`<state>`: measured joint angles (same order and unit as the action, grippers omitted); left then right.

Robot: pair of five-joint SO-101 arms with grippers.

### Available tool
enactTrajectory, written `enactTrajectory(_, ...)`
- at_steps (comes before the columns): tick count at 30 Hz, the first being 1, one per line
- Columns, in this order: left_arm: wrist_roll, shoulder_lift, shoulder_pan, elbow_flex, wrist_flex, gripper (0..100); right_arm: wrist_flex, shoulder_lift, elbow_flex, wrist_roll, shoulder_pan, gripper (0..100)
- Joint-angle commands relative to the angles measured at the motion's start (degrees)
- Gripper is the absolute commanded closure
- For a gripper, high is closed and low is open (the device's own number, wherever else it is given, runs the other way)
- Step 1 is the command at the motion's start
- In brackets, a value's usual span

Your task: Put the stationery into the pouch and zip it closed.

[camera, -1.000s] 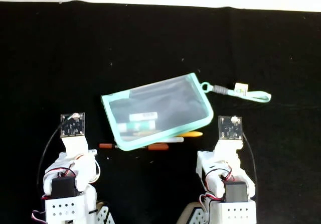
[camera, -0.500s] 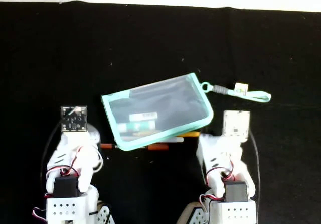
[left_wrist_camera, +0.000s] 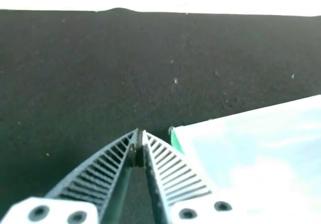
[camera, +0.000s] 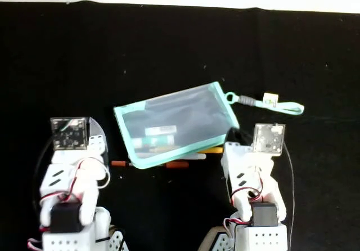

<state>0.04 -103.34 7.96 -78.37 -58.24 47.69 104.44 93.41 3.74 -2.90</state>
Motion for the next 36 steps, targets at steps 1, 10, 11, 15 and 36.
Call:
enactTrajectory(1, 0.1, 0.3, -0.7, 5.9, -1.9, 95, 6.9, 0.1, -9.4, 0.4, 0.2, 99.2)
enactTrajectory(10, 0.1, 12.6, -0.8, 20.9, -7.6, 85, 18.2, 0.0, -26.2, 0.2, 0.2, 99.2)
enactTrajectory(11, 0.1, 15.2, -0.8, 23.1, -7.6, 85, 19.0, 0.0, -27.2, 0.2, 0.2, 99.1)
enactTrajectory(15, 0.1, 26.3, -0.8, 31.4, -7.6, 85, 21.4, -2.4, -31.3, -1.0, 0.2, 99.1)
enactTrajectory(36, -10.2, 78.9, -0.8, 65.3, -20.2, 85, 33.6, -40.9, -63.8, -3.3, 0.6, 72.6)
